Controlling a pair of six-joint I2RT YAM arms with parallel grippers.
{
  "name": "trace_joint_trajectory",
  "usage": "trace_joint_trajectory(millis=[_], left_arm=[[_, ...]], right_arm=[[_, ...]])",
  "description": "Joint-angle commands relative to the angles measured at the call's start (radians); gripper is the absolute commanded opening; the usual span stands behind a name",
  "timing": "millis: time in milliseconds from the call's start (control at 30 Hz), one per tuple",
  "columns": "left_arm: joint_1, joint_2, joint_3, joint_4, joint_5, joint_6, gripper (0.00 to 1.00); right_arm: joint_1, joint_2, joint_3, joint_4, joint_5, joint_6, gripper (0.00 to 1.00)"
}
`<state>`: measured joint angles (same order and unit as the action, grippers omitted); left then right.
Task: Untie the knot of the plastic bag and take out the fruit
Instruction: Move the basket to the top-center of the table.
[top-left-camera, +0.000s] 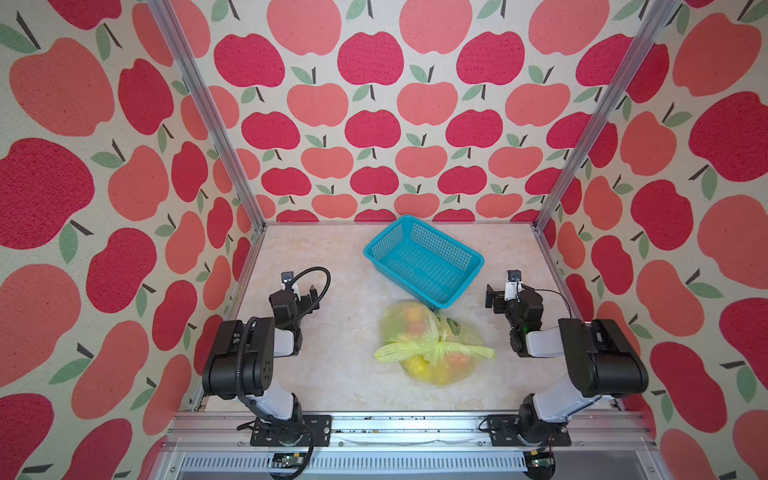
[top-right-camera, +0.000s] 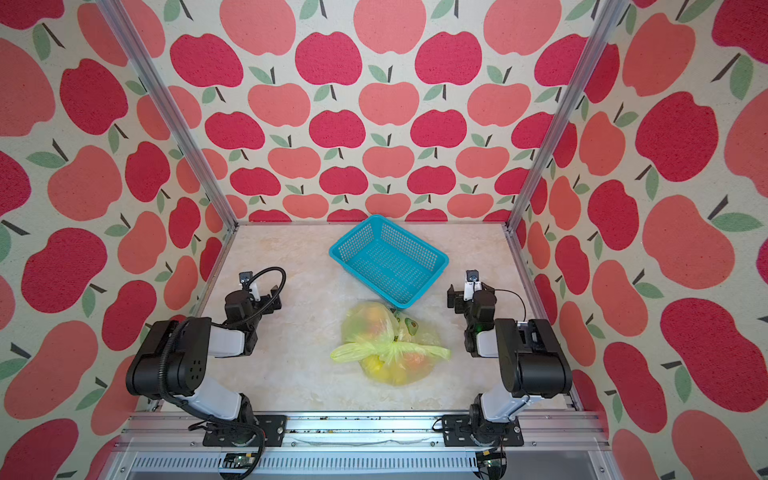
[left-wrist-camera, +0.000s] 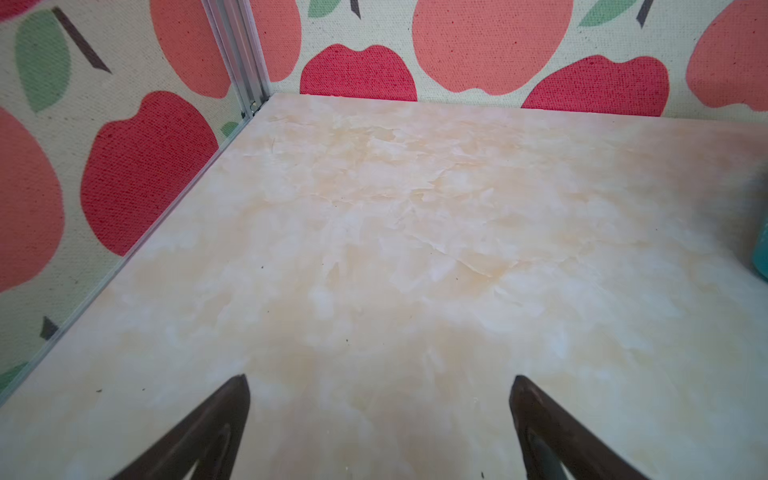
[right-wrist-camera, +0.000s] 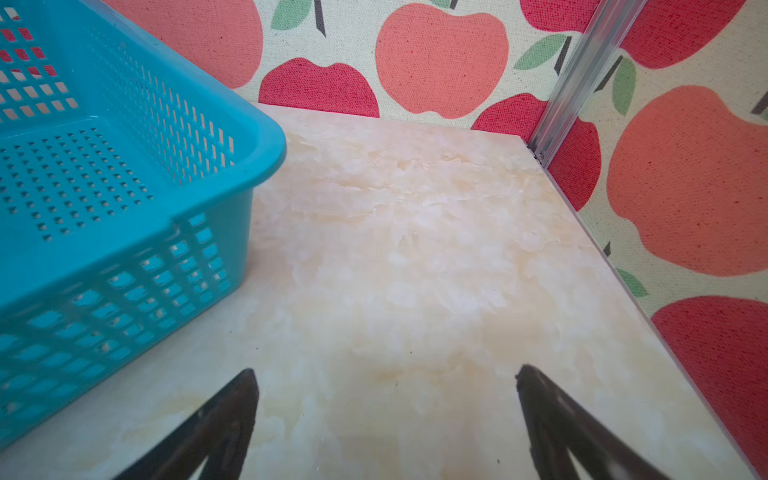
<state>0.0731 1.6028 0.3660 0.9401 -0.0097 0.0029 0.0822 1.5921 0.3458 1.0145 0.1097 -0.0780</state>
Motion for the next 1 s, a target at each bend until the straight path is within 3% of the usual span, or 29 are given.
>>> trace_joint_trajectory(millis=[0,300,367,467,567,667,767,833,867,933,967], left_arm=[[-0.001,0.006,0.012,0.026,0.014,0.022,0.99],[-0.001,0.006,0.011,0.025,0.015,0.023,0.99],[-0.004,0.006,0.008,0.030,0.009,0.022,0.99],[-0.047,-0.045,-0.026,0.075,-0.080,0.050,0.99],[-0.155,-0.191,-0.005,-0.062,-0.259,0.125,0.99],[-0.229,-0.294,0.034,-0.175,-0.383,0.111,0.99],[-0.234,-0.430,0.057,-0.326,-0.310,0.055,0.99],[-0.221,-0.554,0.114,-0.571,-0.243,-0.081,0.99],[-0.200,-0.630,0.157,-0.718,-0.141,-0.132,0.99],[-0.151,-0.719,0.144,-0.726,0.059,-0.154,0.99],[-0.123,-0.757,0.099,-0.680,0.103,-0.197,0.99]], right_arm=[[-0.008,-0.003,0.014,-0.011,-0.016,0.003,0.99],[-0.003,-0.005,0.006,0.004,-0.010,-0.001,0.99],[0.019,-0.045,-0.015,0.020,0.054,-0.013,0.99],[0.078,-0.211,-0.077,0.000,0.200,-0.045,0.99],[0.088,-0.375,-0.084,-0.140,0.318,0.054,0.99],[0.071,-0.493,-0.064,-0.281,0.268,0.138,0.99],[0.043,-0.573,-0.019,-0.430,0.162,0.257,0.99],[0.020,-0.622,0.045,-0.613,0.158,0.440,0.99],[0.004,-0.651,0.090,-0.719,0.132,0.469,0.99],[-0.006,-0.695,0.122,-0.826,0.170,0.579,0.99],[-0.026,-0.723,0.126,-0.867,0.141,0.626,0.99]])
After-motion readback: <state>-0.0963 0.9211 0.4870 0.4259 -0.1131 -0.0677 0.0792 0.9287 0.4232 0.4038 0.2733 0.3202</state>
